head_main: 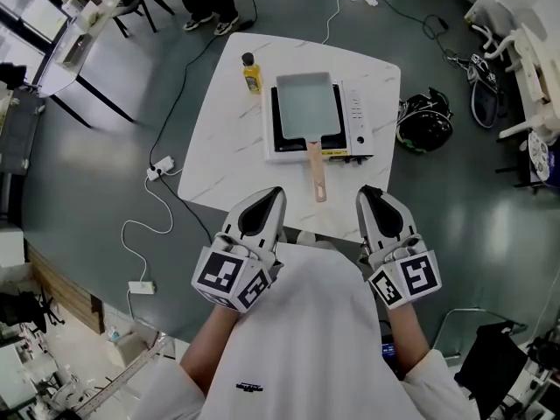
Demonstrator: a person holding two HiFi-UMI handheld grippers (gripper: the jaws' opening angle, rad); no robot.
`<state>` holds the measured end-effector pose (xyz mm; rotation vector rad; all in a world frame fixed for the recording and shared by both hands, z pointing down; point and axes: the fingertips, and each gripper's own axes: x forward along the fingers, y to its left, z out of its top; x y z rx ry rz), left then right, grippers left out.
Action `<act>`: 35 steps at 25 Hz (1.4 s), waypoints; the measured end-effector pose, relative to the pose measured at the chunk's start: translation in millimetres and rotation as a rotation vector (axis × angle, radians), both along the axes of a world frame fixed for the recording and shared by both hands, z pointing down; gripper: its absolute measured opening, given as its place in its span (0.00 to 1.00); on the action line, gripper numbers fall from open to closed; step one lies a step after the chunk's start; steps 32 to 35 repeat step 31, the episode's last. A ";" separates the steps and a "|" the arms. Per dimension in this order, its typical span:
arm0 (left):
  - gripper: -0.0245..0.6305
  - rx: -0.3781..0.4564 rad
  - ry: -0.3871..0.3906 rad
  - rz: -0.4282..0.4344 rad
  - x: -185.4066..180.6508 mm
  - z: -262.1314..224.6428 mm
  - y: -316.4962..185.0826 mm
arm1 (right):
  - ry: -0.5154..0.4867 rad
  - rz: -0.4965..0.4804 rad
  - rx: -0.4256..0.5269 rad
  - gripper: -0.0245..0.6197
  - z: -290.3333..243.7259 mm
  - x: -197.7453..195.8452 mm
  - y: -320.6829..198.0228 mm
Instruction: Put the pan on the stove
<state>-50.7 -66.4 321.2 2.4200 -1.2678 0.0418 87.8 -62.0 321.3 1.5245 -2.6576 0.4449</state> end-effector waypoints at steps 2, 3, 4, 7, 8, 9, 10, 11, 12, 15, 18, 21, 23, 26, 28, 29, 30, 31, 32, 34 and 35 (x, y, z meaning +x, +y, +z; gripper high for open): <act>0.04 0.003 -0.010 -0.002 -0.4 0.7 1.5 | 0.003 0.002 0.002 0.08 0.4 0.9 1.1; 0.04 0.004 -0.014 -0.003 -0.8 1.0 2.3 | 0.004 0.004 0.002 0.08 0.6 1.0 1.3; 0.04 0.004 -0.018 -0.004 -1.0 1.2 3.1 | 0.006 0.005 0.002 0.07 0.9 1.0 1.4; 0.04 0.001 -0.021 -0.008 -0.7 2.6 4.3 | 0.024 0.003 0.003 0.05 2.8 0.0 1.6; 0.04 -0.002 -0.020 -0.009 -0.4 3.5 4.5 | 0.028 0.003 0.004 0.05 3.5 -0.5 1.8; 0.04 -0.004 -0.021 -0.009 -0.2 4.5 4.7 | 0.029 0.003 0.005 0.05 4.0 -1.3 2.0; 0.04 -0.006 -0.021 -0.010 0.0 5.4 4.7 | 0.028 0.002 0.005 0.05 4.3 -2.3 2.2; 0.04 -0.009 -0.021 -0.010 0.0 6.5 4.6 | 0.026 0.001 0.005 0.05 4.5 -3.3 2.3; 0.04 -0.013 -0.022 -0.011 0.1 7.6 4.3 | 0.025 0.000 0.004 0.05 4.7 -3.9 2.4; 0.04 -0.017 -0.023 -0.013 0.1 8.7 4.4 | 0.020 0.002 -0.002 0.05 5.9 -3.8 3.1; 0.04 -0.020 -0.025 -0.009 1.5 9.6 5.0 | 0.023 0.005 -0.005 0.05 6.7 -2.4 3.3; 0.04 -0.030 -0.029 -0.005 1.8 13.2 4.6 | 0.026 0.013 -0.008 0.05 7.9 -1.2 1.8; 0.04 -0.034 -0.031 -0.006 1.4 15.1 5.0 | 0.027 0.018 -0.012 0.05 9.6 -0.3 1.4; 0.04 -0.038 -0.029 -0.011 0.8 16.2 5.2 | 0.027 0.019 -0.017 0.05 12.3 0.0 1.3; 0.04 -0.043 -0.027 -0.012 0.5 17.1 4.8 | 0.029 0.017 -0.019 0.05 13.2 -0.7 0.5; 0.04 -0.045 -0.026 -0.012 0.3 18.0 4.7 | 0.029 0.015 -0.019 0.05 13.4 -1.2 -0.3; 0.04 -0.048 -0.027 -0.012 0.0 19.0 4.6 | 0.029 0.014 -0.020 0.05 13.6 -1.7 -1.3; 0.04 -0.051 -0.027 -0.012 -0.3 20.2 4.6 | 0.028 0.013 -0.020 0.05 13.8 -2.2 -2.2; 0.04 -0.051 -0.027 -0.012 -0.3 20.2 4.6 | 0.028 0.013 -0.020 0.05 13.8 -2.2 -2.2; 0.04 -0.051 -0.027 -0.012 -0.3 20.2 4.6 | 0.028 0.013 -0.020 0.05 13.8 -2.2 -2.2; 0.04 -0.051 -0.027 -0.012 -0.3 20.2 4.6 | 0.028 0.013 -0.020 0.05 13.8 -2.2 -2.2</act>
